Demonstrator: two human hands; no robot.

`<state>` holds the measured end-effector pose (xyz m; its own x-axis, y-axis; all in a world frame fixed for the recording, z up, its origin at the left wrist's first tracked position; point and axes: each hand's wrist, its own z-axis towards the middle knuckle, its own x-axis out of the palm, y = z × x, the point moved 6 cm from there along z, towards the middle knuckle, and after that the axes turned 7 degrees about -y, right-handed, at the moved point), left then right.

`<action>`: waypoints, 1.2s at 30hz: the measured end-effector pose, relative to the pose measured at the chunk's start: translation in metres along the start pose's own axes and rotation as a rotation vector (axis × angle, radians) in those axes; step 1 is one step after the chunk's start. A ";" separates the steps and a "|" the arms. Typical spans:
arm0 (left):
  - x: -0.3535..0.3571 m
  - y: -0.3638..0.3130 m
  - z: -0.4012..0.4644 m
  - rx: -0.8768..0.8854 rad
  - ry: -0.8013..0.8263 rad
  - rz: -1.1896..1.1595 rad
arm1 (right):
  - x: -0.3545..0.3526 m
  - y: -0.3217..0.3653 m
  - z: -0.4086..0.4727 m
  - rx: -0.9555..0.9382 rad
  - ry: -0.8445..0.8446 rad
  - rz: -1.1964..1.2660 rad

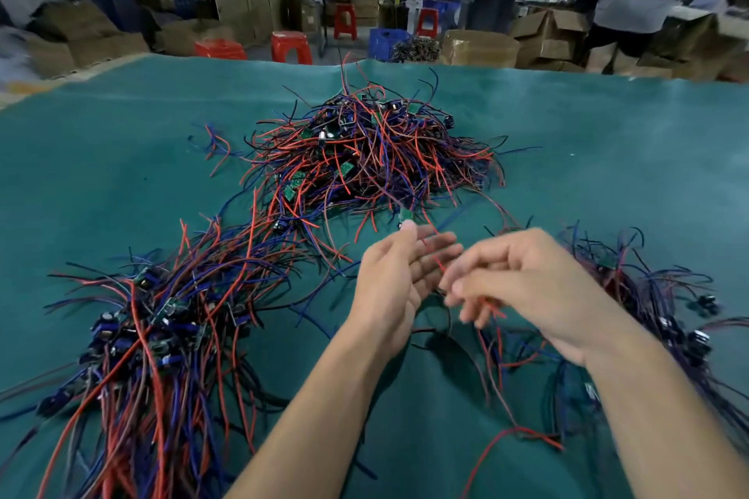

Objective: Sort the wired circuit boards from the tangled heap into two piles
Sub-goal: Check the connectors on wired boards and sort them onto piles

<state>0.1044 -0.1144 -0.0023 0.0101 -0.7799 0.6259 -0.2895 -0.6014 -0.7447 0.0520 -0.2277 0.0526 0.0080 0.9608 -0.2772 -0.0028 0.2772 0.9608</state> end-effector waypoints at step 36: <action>0.012 0.011 -0.016 0.201 0.288 0.630 | -0.032 -0.032 0.008 -0.055 -0.319 0.169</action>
<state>0.0865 -0.1277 0.0012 -0.3616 -0.9290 0.0792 0.0243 -0.0944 -0.9952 0.0595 -0.2671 0.0304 0.3147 0.9449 -0.0906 -0.0848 0.1231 0.9888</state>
